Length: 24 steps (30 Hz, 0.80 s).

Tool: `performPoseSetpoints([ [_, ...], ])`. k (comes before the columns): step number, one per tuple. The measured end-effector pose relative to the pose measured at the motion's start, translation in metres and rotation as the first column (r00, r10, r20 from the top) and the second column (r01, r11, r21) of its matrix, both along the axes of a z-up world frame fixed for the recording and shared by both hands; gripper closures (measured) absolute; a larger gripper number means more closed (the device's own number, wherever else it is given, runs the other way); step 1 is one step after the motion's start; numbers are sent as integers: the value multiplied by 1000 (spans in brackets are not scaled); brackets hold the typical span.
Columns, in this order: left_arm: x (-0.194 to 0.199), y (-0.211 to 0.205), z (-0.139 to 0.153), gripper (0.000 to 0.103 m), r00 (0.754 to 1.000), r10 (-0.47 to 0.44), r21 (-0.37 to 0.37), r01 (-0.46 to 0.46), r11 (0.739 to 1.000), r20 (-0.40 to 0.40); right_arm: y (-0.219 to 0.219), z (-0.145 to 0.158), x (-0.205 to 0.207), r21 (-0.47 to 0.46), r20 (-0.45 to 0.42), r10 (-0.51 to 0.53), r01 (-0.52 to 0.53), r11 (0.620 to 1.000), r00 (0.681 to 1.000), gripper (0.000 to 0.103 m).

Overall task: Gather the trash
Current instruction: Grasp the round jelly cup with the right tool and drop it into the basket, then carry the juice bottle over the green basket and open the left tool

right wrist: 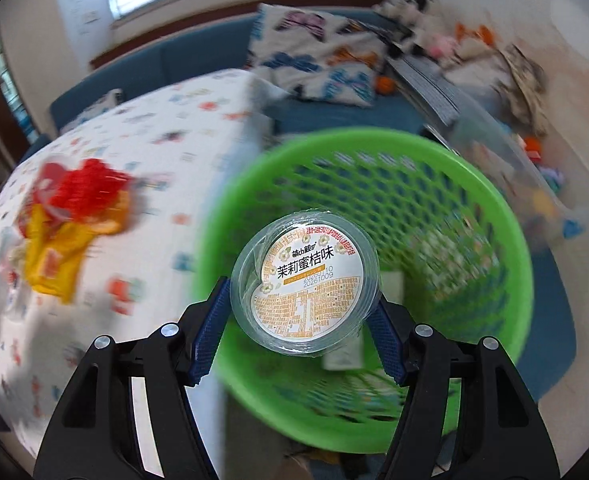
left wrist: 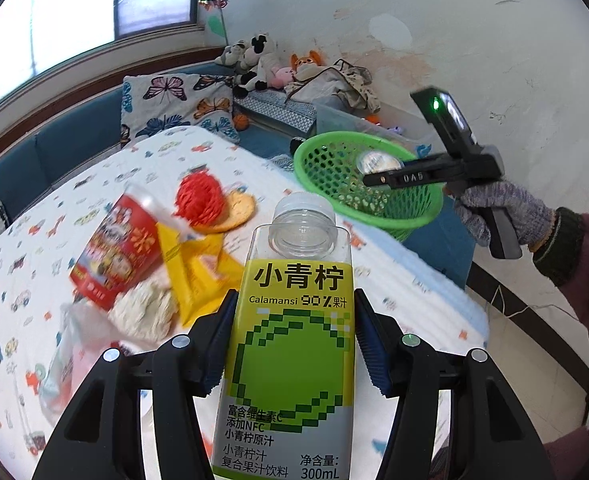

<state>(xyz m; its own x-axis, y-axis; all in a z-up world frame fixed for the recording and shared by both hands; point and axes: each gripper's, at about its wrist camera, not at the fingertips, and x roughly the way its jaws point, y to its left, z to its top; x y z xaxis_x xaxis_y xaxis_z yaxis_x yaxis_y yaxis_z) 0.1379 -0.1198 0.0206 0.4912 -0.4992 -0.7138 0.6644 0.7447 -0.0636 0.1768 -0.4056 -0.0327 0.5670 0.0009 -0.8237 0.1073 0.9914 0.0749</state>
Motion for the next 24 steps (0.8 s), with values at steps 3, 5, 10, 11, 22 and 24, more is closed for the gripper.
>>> performPoseSetpoints([
  [3, 8, -14, 4, 49, 1000, -8, -5, 8, 1000, 4, -21, -14, -4, 3, -31, -35, 35, 999, 999, 38],
  [5, 14, -24, 7, 49, 1000, -15, -10, 15, 1000, 5, -30, -23, -4, 14, -44, -53, 54, 998, 998, 37],
  [10, 33, -51, 12, 49, 1000, -27, -5, 27, 1000, 8, -45, -36, -6, 29, -59, -78, 80, 996, 995, 37],
  [11, 36, -57, 13, 49, 999, -30, -4, 31, 1000, 10, -47, -37, -6, 33, -62, -80, 82, 996, 995, 37],
  [22, 70, -114, 15, 49, 998, -57, 4, 57, 998, -4, -64, -41, -6, 25, -57, -113, 114, 993, 992, 31],
  [24, 77, -126, 15, 49, 998, -64, 4, 64, 998, -16, -67, -39, -7, 23, -49, -115, 116, 993, 992, 31],
])
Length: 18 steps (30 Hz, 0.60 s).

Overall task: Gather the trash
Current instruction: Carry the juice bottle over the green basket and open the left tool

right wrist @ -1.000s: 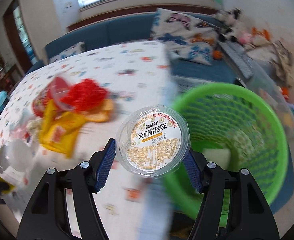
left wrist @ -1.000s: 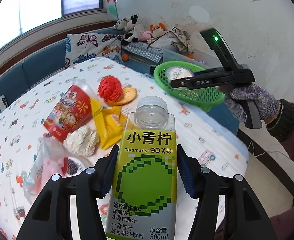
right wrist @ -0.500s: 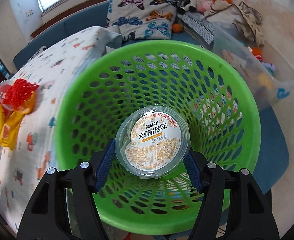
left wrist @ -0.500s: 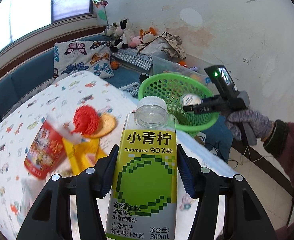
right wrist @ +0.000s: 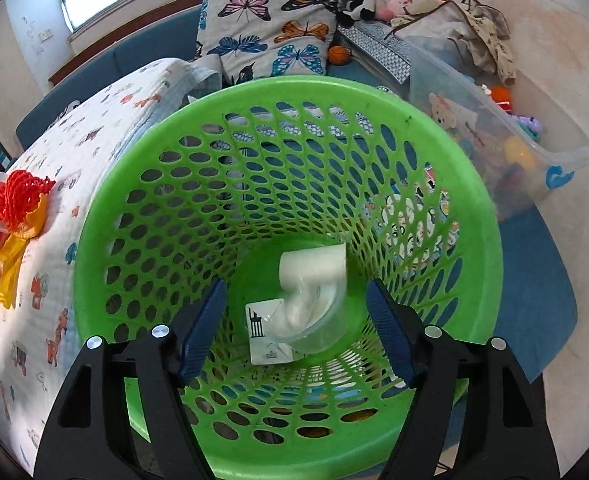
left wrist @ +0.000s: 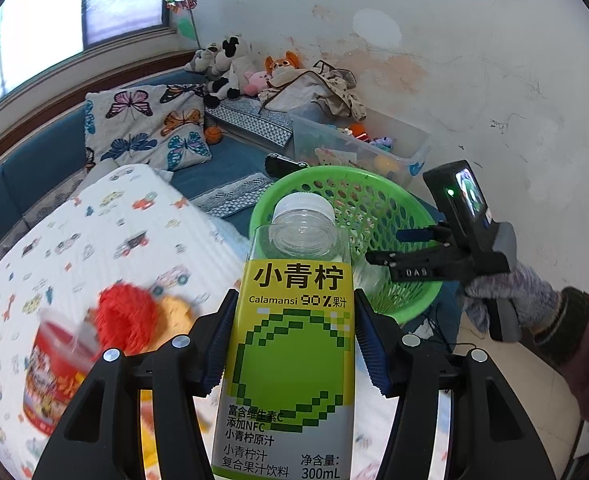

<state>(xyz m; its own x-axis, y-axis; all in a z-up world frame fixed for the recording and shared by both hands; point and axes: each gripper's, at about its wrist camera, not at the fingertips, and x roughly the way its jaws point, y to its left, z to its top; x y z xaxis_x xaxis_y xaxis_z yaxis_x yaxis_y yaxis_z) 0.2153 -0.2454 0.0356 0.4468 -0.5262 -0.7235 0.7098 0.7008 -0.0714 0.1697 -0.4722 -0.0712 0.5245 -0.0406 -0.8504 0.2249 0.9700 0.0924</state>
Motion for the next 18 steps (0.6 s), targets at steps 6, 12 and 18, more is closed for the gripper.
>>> performPoseSetpoints([
  [6, 22, -30, -8, 49, 1000, -13, 16, 14, 1000, -20, -3, 15, -14, -12, 34, 9, -8, 1000, 999, 31],
  [12, 43, -65, -18, 49, 999, -21, 42, 23, 999, -46, -3, 34, -34, -34, 77, 20, -17, 999, 997, 29],
  [18, 60, -99, -35, 49, 997, -26, 95, 33, 995, -77, -5, 43, -49, -28, 109, 12, -9, 1000, 994, 29],
])
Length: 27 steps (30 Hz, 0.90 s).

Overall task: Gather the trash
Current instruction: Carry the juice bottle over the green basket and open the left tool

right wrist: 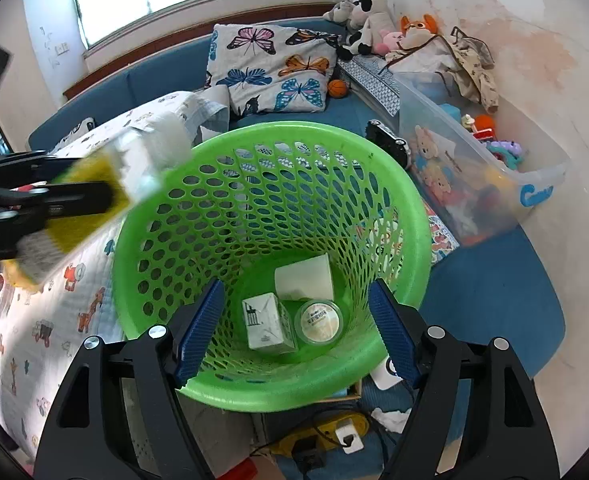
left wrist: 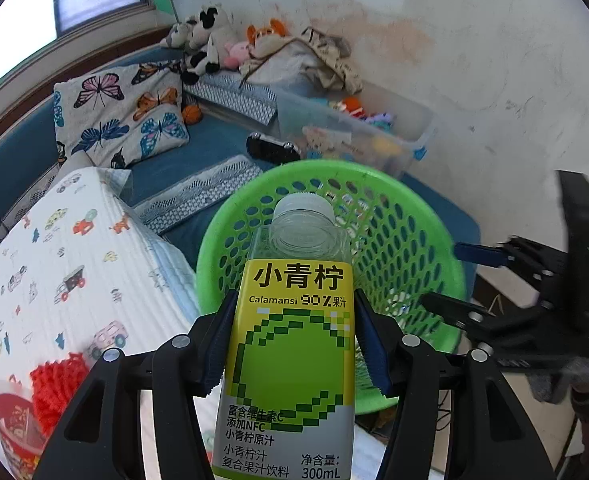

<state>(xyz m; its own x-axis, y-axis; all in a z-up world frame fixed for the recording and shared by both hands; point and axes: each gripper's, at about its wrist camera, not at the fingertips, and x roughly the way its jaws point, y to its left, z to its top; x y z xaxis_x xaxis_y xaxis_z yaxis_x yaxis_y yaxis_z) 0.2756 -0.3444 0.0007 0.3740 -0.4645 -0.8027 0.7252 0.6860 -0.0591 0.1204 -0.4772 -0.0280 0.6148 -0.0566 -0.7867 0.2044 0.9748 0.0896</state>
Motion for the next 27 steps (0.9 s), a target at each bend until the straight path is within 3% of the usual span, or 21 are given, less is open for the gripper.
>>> performPoseSetpoints([
  [10, 16, -39, -31, 48, 999, -5, 104, 10, 995, -50, -10, -11, -13, 9, -13, -24, 24, 1000, 1000, 29],
  [14, 20, -41, -35, 48, 998, 13, 112, -6, 994, -62, -10, -14, -16, 19, -13, -25, 25, 999, 1000, 28],
  [18, 18, -39, -31, 37, 999, 14, 89, -9, 996, -48, -9, -15, -19, 21, -11, -25, 26, 999, 1000, 27],
  [27, -1, -8, -3, 37, 999, 35, 35, -36, 999, 15, 1, -4, -26, 10, 6, -15, 15, 1000, 1000, 27],
])
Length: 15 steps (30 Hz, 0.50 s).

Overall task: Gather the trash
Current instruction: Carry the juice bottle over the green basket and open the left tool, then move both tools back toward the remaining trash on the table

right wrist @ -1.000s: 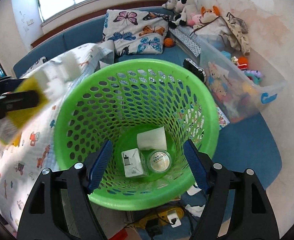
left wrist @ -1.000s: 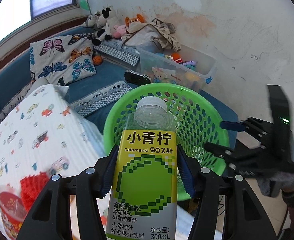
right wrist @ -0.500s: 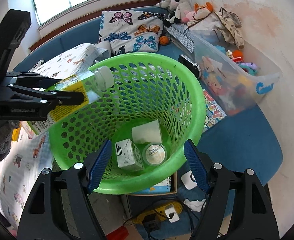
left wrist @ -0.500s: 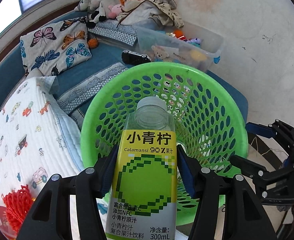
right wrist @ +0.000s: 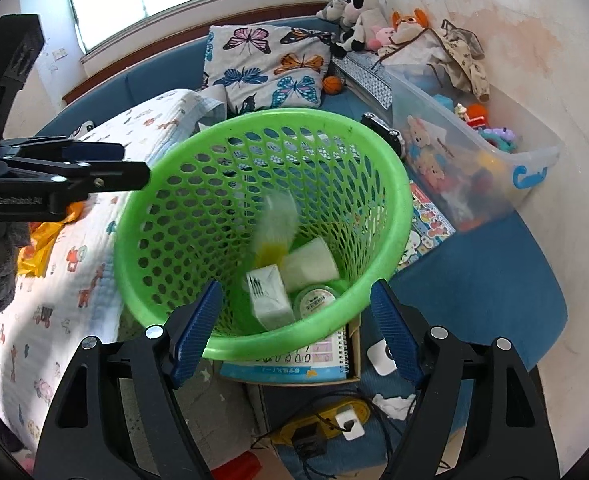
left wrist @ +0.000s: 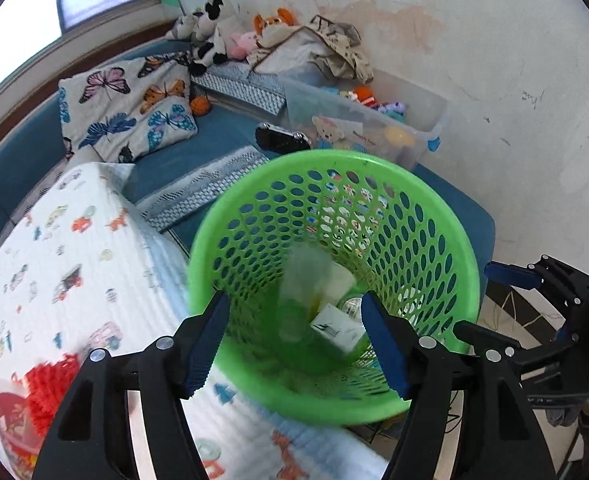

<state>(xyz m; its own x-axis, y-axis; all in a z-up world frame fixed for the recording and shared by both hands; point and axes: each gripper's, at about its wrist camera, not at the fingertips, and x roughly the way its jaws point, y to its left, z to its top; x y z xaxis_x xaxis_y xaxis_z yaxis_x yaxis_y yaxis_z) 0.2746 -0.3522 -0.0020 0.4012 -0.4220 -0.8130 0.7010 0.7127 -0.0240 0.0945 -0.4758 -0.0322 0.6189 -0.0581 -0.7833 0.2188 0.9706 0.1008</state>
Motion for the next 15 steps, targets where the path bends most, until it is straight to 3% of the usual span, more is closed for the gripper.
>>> performPoseSetpoints([
  [15, -51, 104, 35, 37, 989, 123, -109, -115, 987, 76, 57, 22, -8, -31, 35, 80, -79, 996, 996, 23],
])
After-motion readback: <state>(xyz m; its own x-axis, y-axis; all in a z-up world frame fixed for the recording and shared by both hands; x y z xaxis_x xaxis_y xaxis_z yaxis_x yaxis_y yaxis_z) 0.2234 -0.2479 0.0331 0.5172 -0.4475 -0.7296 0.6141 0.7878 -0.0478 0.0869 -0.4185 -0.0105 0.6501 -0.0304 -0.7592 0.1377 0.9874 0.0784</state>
